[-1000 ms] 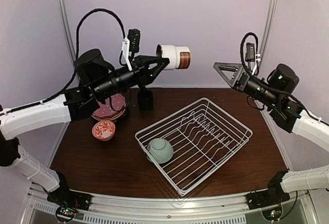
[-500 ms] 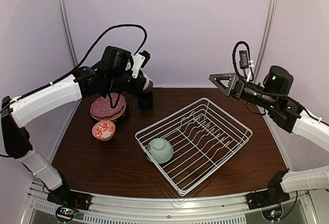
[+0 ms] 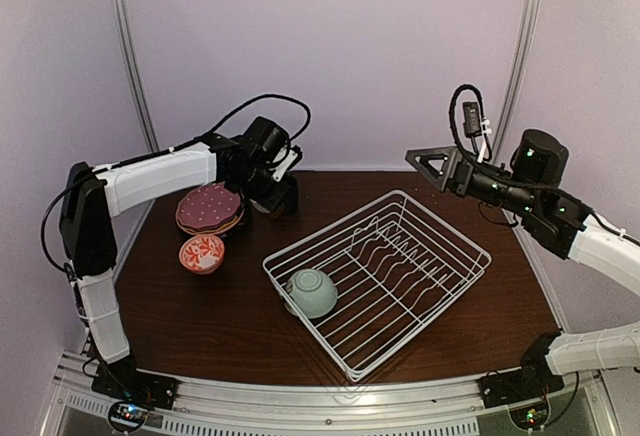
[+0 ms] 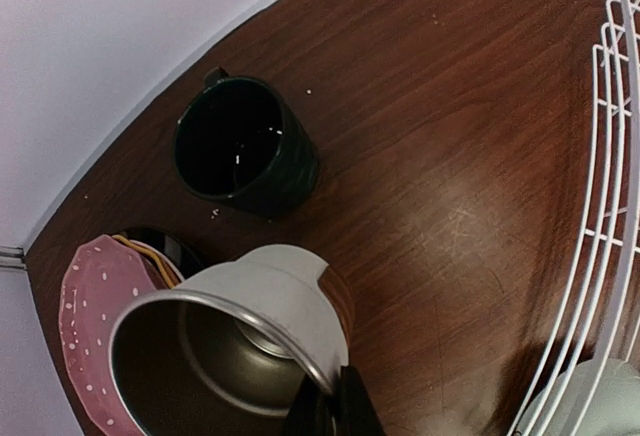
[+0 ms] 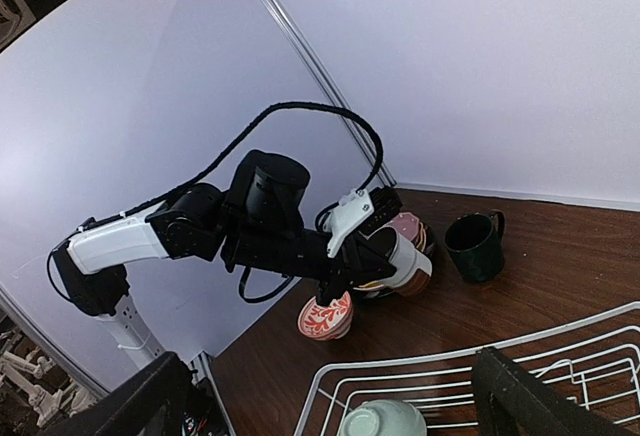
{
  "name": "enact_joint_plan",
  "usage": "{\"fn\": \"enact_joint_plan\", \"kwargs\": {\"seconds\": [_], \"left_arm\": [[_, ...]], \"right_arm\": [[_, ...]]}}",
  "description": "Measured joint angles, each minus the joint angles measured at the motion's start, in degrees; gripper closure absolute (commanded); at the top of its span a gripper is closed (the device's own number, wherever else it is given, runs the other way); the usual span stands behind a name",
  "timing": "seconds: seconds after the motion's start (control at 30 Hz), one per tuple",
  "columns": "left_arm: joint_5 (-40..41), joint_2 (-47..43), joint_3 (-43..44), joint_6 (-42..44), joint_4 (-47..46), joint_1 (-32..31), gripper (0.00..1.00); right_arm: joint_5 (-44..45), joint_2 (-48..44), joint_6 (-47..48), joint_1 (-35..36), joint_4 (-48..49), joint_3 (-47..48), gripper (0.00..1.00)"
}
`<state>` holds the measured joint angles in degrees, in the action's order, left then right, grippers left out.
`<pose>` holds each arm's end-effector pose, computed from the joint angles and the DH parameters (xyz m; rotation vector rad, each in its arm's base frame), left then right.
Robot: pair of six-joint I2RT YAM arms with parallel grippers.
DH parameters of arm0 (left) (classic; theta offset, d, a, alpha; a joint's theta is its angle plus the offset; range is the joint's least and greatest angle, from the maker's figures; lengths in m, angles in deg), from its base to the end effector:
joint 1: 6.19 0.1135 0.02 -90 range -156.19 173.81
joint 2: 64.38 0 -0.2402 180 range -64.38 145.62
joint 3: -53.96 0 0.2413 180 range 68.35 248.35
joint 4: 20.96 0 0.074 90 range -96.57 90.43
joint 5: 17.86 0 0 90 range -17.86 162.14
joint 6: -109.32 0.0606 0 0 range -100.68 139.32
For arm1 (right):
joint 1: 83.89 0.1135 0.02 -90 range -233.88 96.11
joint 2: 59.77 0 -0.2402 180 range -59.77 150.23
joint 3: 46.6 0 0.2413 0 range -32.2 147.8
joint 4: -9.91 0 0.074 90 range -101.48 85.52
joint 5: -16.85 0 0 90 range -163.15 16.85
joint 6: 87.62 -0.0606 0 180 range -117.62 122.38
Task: Unload the mixed dishes from the dish rack
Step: Place the cup at the center of the board.
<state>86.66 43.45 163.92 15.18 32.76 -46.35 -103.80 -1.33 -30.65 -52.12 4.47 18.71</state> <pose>0.3286 -0.2574 0.2472 0.6487 2.3440 -0.0324 0.2047 0.1631 0.3502 -0.4427 1.6449 1.2804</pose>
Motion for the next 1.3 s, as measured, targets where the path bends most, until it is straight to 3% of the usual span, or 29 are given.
{"fn": "enact_joint_plan", "kwargs": {"seconds": [0.3, 0.57, 1.0, 1.3], "left_arm": [[-0.44, 9.75, 8.20, 0.87, 4.42, 0.37, 1.00], [-0.46, 13.42, 10.36, 1.90, 6.03, 0.39, 1.00], [-0.61, 19.96, 15.58, 2.82, 7.17, 0.44, 1.00], [-0.98, 21.20, 16.33, 3.10, 7.30, 0.57, 0.77]], "right_arm": [[0.94, -0.42, 1.84, -0.02, -2.16, -0.70, 0.00], [5.62, -1.53, 2.82, -0.07, -6.49, -0.72, 0.00], [3.52, 1.14, 1.81, -0.09, -8.13, -0.72, 0.00], [-1.11, 5.73, -1.33, -0.09, -11.37, -0.72, 0.00]]}}
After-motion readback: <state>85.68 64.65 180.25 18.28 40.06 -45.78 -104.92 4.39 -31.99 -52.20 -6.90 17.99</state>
